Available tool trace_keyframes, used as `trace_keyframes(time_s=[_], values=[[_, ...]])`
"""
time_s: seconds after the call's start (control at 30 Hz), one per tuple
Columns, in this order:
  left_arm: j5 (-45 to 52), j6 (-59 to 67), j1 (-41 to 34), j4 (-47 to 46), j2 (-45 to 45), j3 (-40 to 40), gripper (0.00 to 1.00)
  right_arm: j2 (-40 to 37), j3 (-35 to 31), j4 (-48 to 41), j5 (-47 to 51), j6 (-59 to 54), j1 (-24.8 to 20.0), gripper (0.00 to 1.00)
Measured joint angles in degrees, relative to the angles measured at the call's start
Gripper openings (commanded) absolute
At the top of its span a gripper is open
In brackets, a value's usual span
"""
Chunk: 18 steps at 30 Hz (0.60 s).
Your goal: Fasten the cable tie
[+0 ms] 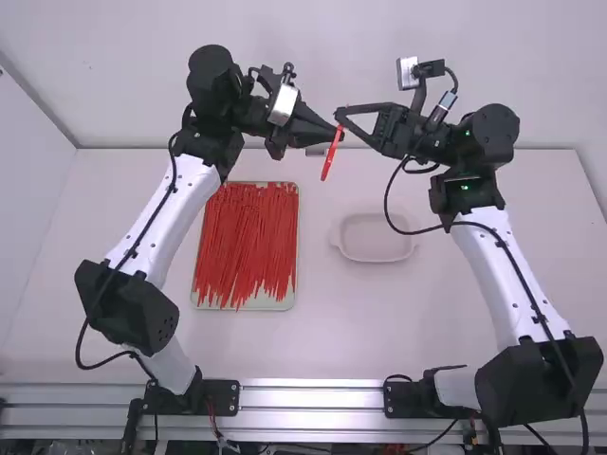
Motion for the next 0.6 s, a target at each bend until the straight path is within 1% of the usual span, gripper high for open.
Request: trace_keyframes(time_s=[0.6], values=[[-0.3, 0.1, 0.6, -0.2, 0.0, -0.3, 0.02, 0.0, 0.0, 0.3, -0.1, 0.2, -0.2, 0.00]])
